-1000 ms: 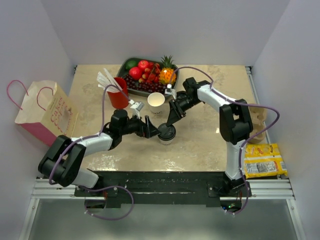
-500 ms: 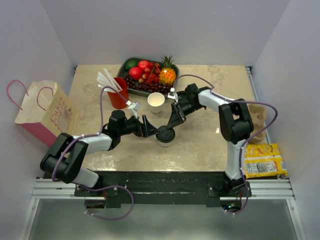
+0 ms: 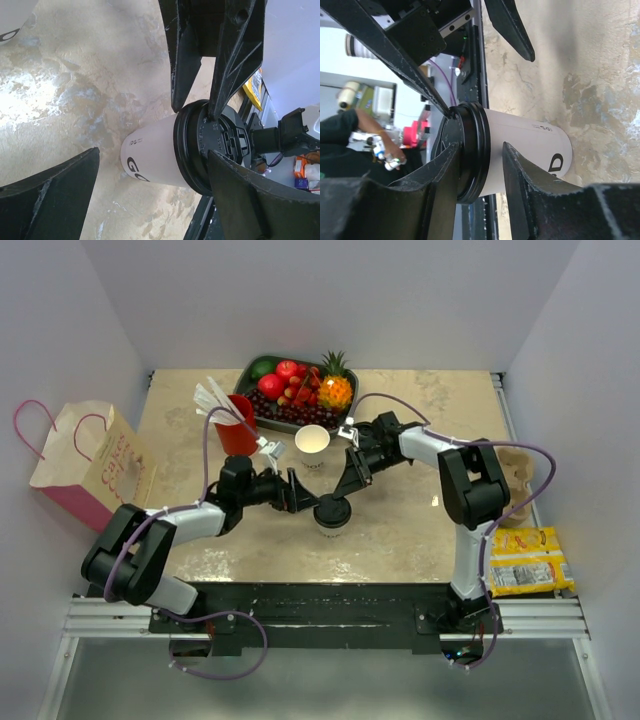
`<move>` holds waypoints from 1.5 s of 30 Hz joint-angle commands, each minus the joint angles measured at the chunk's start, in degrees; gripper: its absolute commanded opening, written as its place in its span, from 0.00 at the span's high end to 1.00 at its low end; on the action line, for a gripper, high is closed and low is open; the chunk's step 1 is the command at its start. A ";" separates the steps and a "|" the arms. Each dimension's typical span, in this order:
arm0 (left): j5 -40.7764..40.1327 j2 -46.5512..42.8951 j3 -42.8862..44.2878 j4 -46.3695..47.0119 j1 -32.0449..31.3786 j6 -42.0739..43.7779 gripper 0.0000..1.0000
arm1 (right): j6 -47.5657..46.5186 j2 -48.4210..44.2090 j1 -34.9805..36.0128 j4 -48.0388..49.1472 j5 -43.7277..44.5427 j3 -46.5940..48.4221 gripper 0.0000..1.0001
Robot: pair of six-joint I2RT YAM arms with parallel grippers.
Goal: Pack the takeout coffee
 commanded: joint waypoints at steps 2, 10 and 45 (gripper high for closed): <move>3.83 0.37 4.34 -1.11 0.36 4.13 0.07 | -6.27 -3.86 0.73 -2.43 4.07 3.08 0.54; 4.80 0.54 6.10 -4.19 0.28 6.42 0.07 | -10.76 -7.38 0.73 -8.59 6.53 2.12 0.40; 1.46 0.73 -1.28 -7.88 -1.75 18.71 0.08 | -2.16 -14.85 3.37 7.22 30.86 -12.55 0.34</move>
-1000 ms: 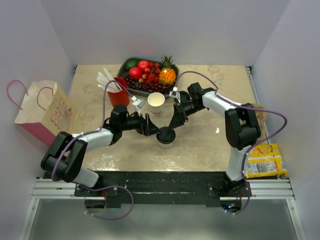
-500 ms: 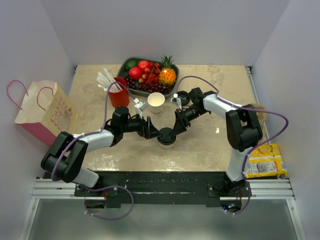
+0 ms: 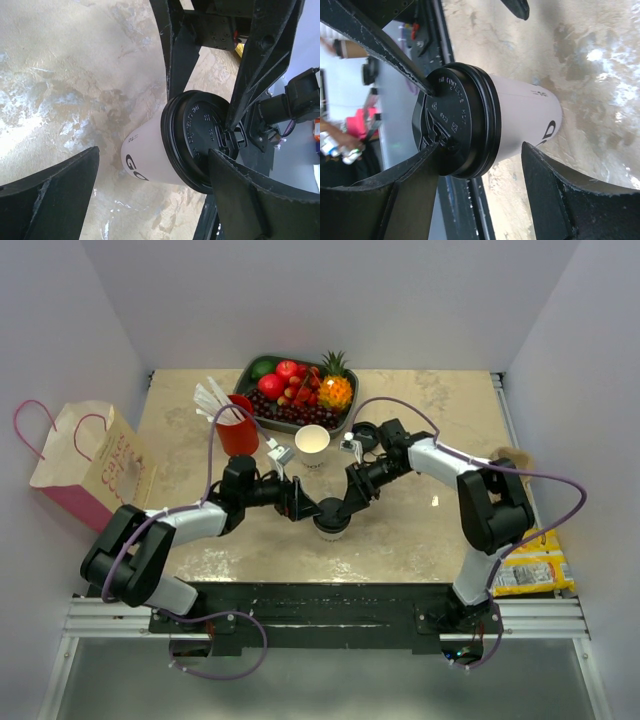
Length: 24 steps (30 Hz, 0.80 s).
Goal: Pack the takeout coffee
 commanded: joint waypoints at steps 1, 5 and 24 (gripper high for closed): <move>-3.26 0.76 -3.18 -4.12 -0.13 8.03 0.08 | 2.38 -3.48 0.68 9.96 16.98 -3.47 0.34; -1.77 -0.20 -3.63 -1.15 -0.22 8.39 0.09 | 3.17 -5.16 0.95 11.11 17.36 -3.65 0.34; 2.20 -2.41 1.30 1.06 -5.93 1.53 0.00 | 6.07 -1.56 1.03 10.50 9.44 0.92 0.34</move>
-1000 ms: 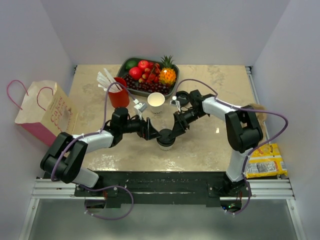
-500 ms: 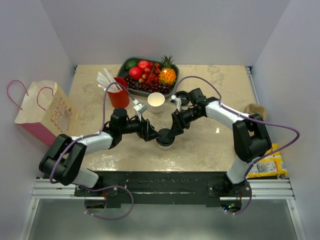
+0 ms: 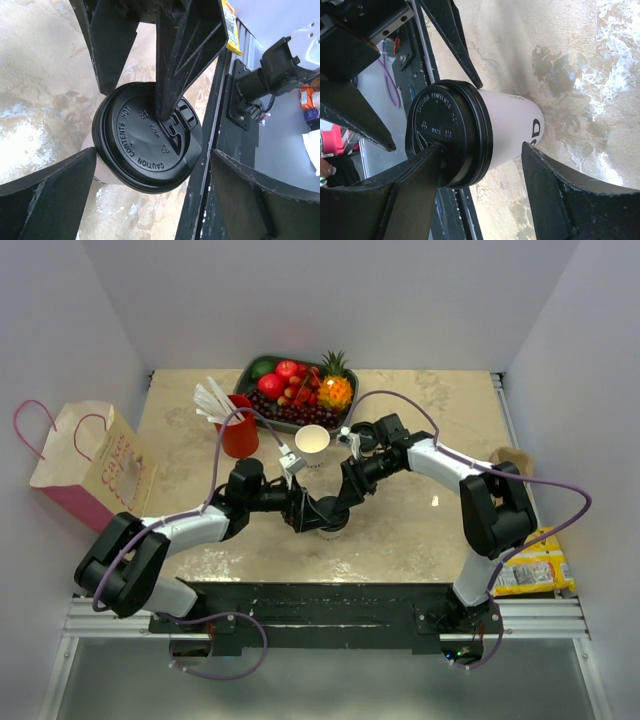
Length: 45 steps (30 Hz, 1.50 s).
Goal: Pack the takeout coffee
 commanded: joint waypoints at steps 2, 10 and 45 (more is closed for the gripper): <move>-3.50 1.64 1.38 2.12 -1.16 -0.68 0.00 | -0.64 1.19 -0.17 2.85 4.24 1.23 0.34; -6.38 4.11 1.03 0.11 -2.12 2.74 0.02 | 0.59 0.84 -0.17 4.07 4.42 0.18 0.34; 4.31 -3.53 4.72 -13.43 -1.95 16.29 0.00 | -1.70 1.10 -1.23 -2.43 -2.70 7.47 0.01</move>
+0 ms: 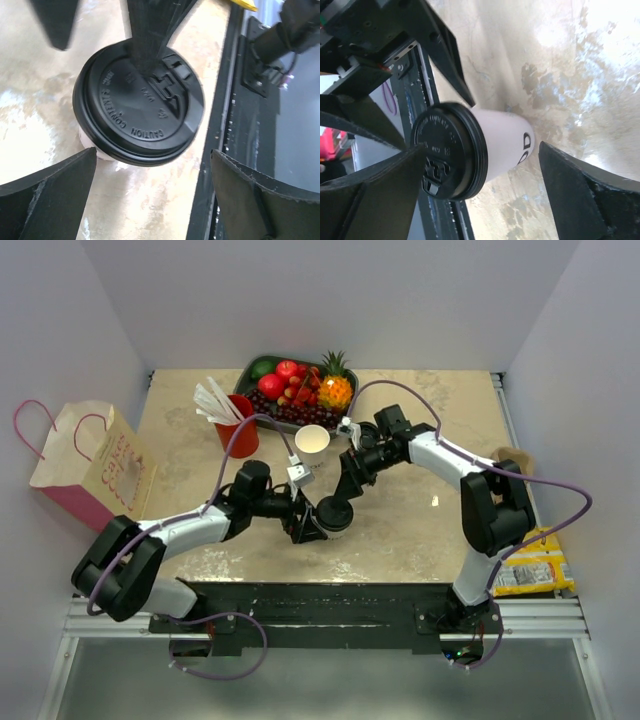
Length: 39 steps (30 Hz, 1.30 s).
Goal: Pack the takeout coffee
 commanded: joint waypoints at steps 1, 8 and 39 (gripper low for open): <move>5.59 -3.08 4.35 -4.46 0.30 3.87 0.00 | -0.32 0.31 -0.79 -1.29 -2.51 3.91 0.01; 4.28 -3.35 6.29 -4.57 5.30 -0.33 0.00 | 1.09 0.84 -1.75 -1.11 -1.11 4.79 0.01; 1.72 12.74 3.92 8.46 7.42 -21.71 0.01 | 4.26 -4.43 -3.60 -0.42 -1.46 -8.74 0.01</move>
